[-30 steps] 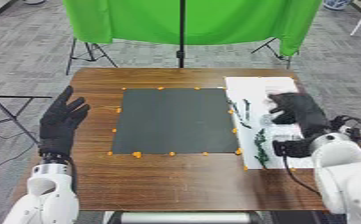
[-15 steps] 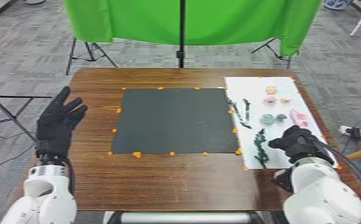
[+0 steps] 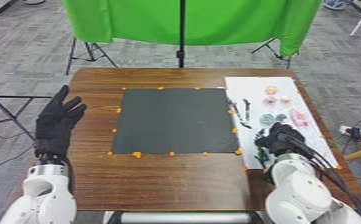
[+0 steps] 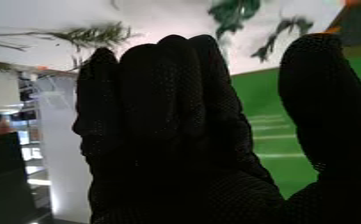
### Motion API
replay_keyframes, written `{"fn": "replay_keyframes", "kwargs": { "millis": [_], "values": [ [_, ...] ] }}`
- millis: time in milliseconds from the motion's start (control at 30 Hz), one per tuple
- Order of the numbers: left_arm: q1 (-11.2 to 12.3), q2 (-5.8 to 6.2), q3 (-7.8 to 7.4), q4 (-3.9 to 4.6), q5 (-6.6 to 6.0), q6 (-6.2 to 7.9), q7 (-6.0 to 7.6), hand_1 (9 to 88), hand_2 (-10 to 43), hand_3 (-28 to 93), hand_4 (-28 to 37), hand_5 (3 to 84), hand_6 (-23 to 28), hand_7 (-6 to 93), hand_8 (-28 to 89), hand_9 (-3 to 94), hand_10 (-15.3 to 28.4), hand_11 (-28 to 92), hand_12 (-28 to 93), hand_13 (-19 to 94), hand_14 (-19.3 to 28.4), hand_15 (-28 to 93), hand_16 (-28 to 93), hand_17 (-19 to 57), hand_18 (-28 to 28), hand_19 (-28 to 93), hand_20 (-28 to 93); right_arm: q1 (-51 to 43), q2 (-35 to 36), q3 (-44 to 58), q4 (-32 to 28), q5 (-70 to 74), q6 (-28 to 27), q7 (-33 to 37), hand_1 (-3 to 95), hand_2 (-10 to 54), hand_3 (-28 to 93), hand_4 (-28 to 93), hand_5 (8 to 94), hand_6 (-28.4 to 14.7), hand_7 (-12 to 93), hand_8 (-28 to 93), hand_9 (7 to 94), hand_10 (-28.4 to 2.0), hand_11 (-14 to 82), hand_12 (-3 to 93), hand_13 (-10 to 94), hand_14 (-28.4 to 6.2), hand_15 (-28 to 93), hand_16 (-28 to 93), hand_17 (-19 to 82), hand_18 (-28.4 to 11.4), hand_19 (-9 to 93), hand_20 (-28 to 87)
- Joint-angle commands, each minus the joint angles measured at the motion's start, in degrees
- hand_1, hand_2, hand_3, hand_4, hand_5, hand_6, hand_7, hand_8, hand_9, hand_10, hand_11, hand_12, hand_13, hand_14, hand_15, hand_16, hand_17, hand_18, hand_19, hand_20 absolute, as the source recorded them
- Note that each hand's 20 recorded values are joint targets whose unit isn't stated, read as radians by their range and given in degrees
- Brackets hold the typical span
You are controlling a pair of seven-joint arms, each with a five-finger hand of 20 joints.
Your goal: Arrange flowers
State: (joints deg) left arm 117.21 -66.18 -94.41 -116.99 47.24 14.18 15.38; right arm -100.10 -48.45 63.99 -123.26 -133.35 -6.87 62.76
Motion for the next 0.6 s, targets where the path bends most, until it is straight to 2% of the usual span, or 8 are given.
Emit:
{"fn": "replay_keyframes", "kwargs": {
  "millis": [33, 233, 300, 433, 533, 600],
  "values": [
    [0.5, 0.47, -0.24, -0.25, -0.52, 0.83, 0.31, 20.9, 7.1, 81, -28.3, 34.0, 6.5, 6.9, -8, 31.8, 18.6, 23, 10, 19, 25.8, 54, -11, -10.6, 26.8, 52, 2, 1.15, -0.16, -2.84, 2.27, -2.23, -2.68, 1.05, 34.4, -6.1, 74, -22, 57.6, -6.7, 44, -18, 61.3, -18.5, 60.4, 22.6, 66, -12.2, 75, 17, 45, -19.2, 93, 4],
    [0.92, 0.69, -0.33, -0.55, -0.89, 1.26, 0.65, 20.9, 7.0, 81, -28.3, 34.0, 6.5, 6.9, -8, 31.8, 18.6, 23, 10, 19, 25.8, 54, -11, -10.6, 26.8, 52, 2, 3.88, -0.16, -8.3, 4.04, -6.41, -6.46, 0.44, 36.2, -7.0, 74, -23, 60.7, -6.0, 47, -18, 63.9, -17.7, 60.9, 22.8, 68, -11.9, 75, 17, 46, -19.5, 93, 6],
    [1.09, 0.91, -0.27, -0.63, -1.05, 1.4, 0.98, 20.9, 7.0, 81, -28.3, 34.0, 6.5, 6.9, -8, 31.8, 18.6, 23, 10, 19, 25.8, 54, -11, -10.6, 26.8, 52, 2, 4.6, -0.23, -10.58, 4.87, -8.45, -7.54, 0.09, 38.7, -8.2, 72, -24, 62.6, -5.8, 48, -4, 65.9, -17.1, 60.7, 23.3, 70, -11.6, 75, 19, 47, -19.7, 93, 9],
    [1.09, 1.11, 0.01, -0.65, -1.42, 1.47, 1.25, 20.9, 6.9, 81, -28.3, 34.0, 6.5, 6.9, -8, 31.8, 18.6, 23, 10, 19, 25.8, 54, -11, -10.6, 26.9, 52, 2, 5.55, -1.47, -12.4, 6.71, -9.29, -8.26, -0.48, 47.2, -9.4, 68, -25, 69.4, -5.2, 49, 7, 72.0, -15.2, 60.4, 24.4, 75, -10.0, 74, 21, 51, -19.0, 93, 15],
    [1.17, 0.89, -0.12, -0.69, -1.26, 1.47, 0.99, 21.0, 6.9, 81, -28.3, 33.9, 6.6, 6.8, -8, 31.8, 18.6, 23, 10, 19, 25.8, 53, -11, -10.6, 26.9, 52, 2, 5.03, -1.9, -11.65, 6.98, -9.96, -7.26, -1.43, 53.3, -9.5, 68, -27, 74.6, -4.0, 49, 8, 76.6, -13.8, 59.3, 25.5, 79, -8.7, 74, 23, 54, -18.6, 93, 22],
    [1.04, 0.81, -0.24, -0.69, -1.19, 1.57, 0.89, 21.0, 6.9, 81, -28.3, 33.9, 6.6, 6.8, -8, 31.8, 18.5, 23, 10, 19, 25.8, 54, -11, -10.6, 26.9, 52, 2, 4.7, -1.32, -11.38, 7.3, -11.62, -3.64, -2.11, 54.5, -9.5, 68, -28, 76.7, -4.1, 47, 9, 77.7, -13.5, 57.8, 27.8, 79, -8.5, 74, 23, 54, -18.5, 93, 24]
  ]
}}
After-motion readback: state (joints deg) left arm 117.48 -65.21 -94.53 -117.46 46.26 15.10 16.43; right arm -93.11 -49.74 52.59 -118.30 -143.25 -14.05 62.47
